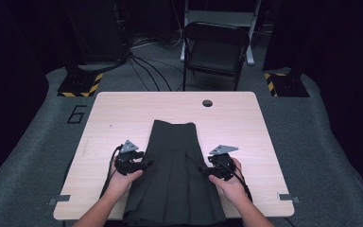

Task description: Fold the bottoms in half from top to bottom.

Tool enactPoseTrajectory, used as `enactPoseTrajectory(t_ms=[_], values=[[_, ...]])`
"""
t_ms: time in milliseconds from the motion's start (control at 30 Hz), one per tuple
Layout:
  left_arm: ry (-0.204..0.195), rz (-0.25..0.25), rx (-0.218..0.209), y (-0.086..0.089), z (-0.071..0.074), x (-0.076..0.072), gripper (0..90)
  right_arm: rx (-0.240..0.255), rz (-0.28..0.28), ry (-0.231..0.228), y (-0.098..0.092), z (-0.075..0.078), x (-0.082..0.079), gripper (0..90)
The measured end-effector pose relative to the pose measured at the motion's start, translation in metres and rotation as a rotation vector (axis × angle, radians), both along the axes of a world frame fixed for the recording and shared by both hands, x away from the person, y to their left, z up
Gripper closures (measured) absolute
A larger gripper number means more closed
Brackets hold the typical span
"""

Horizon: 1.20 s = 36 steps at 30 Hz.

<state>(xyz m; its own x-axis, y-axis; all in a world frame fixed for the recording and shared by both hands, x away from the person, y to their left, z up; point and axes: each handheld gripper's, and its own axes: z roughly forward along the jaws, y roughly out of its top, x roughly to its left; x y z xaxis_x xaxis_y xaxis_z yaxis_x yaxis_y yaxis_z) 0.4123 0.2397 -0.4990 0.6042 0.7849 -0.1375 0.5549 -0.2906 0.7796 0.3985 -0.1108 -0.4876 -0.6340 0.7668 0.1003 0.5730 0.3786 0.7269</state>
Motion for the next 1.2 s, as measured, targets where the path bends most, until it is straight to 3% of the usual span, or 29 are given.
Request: enactPoseTrajectory(t_ms=[300, 400, 533, 633, 833, 1000, 1200], values=[[0.041, -0.009, -0.018, -0.003, 0.010, 0.010, 46.2, 0.051, -0.015, 0.032, 0.000, 0.004, 0.004, 49.8], [0.048, -0.006, -0.023, -0.005, 0.013, 0.015, 46.6, 0.041, -0.005, 0.037, 0.001, 0.006, 0.008, 49.8], [0.043, -0.007, -0.028, -0.005, 0.018, 0.023, 46.3, 0.025, 0.025, 0.058, 0.005, 0.008, 0.012, 51.3], [0.035, 0.009, -0.037, -0.005, 0.022, 0.030, 46.3, 0.012, 0.036, 0.049, 0.009, 0.009, 0.013, 52.2], [0.023, 0.032, -0.046, -0.007, 0.026, 0.040, 47.1, 0.036, 0.008, 0.036, 0.014, 0.010, 0.016, 55.1], [0.031, 0.050, -0.047, -0.009, 0.023, 0.049, 47.3, -0.001, 0.020, 0.003, 0.018, 0.001, 0.016, 62.4], [0.035, 0.071, -0.034, -0.014, 0.020, 0.059, 45.8, -0.042, 0.004, 0.000, 0.018, -0.008, 0.020, 72.3]])
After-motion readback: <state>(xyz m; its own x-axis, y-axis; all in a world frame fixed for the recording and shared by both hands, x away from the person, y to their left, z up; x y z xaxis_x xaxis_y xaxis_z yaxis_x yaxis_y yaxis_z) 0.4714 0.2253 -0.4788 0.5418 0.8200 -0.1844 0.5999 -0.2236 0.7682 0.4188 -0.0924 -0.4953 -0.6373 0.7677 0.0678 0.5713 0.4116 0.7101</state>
